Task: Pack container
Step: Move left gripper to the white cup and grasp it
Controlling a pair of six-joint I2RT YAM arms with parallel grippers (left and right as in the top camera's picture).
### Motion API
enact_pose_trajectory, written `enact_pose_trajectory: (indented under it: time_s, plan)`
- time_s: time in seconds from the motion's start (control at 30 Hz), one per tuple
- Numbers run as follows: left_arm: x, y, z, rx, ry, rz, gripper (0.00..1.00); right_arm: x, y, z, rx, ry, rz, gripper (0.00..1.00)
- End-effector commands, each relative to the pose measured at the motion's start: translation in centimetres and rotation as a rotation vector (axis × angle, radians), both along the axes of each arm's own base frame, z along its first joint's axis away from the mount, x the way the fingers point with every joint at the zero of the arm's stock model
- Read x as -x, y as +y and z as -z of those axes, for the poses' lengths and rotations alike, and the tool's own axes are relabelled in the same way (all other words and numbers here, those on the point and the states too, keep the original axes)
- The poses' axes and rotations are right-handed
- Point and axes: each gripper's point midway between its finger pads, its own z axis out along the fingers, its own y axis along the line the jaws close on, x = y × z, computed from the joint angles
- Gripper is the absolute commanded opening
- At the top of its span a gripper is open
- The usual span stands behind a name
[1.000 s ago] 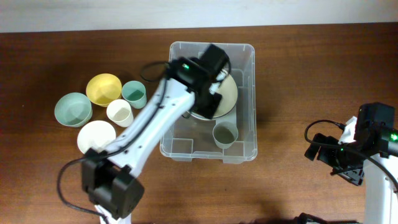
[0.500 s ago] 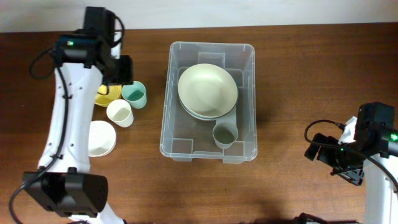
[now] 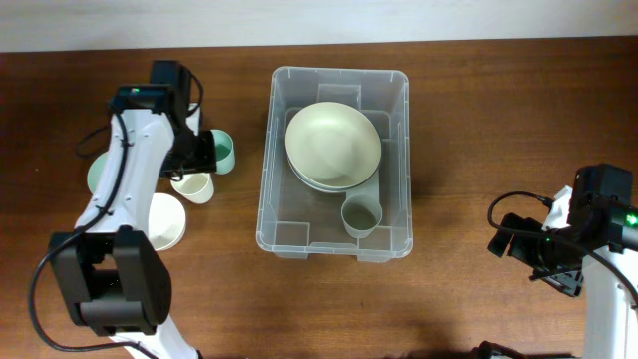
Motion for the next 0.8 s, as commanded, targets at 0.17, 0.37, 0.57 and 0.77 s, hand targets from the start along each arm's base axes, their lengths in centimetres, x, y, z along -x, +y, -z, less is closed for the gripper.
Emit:
enact_pose_trajectory:
  time_s: [0.17, 0.37, 0.57, 0.77]
  plan:
    - [0.5, -1.8, 2.1, 0.009, 0.017, 0.074, 0.54, 0.0, 0.2, 0.1, -0.005, 0.002, -0.016, 0.99]
    - [1.0, -1.5, 3.6, 0.001, 0.034, 0.069, 0.54, 0.0, 0.2, 0.1, -0.005, 0.001, -0.016, 0.99]
    - [1.2, -1.0, 4.9, -0.025, 0.043, 0.067, 0.54, 0.0, 0.2, 0.1, -0.005, 0.002, -0.016, 0.99]
    - [1.7, -0.6, 6.7, -0.047, 0.084, 0.066, 0.47, 0.0, 0.2, 0.1, -0.005, 0.002, -0.016, 0.99]
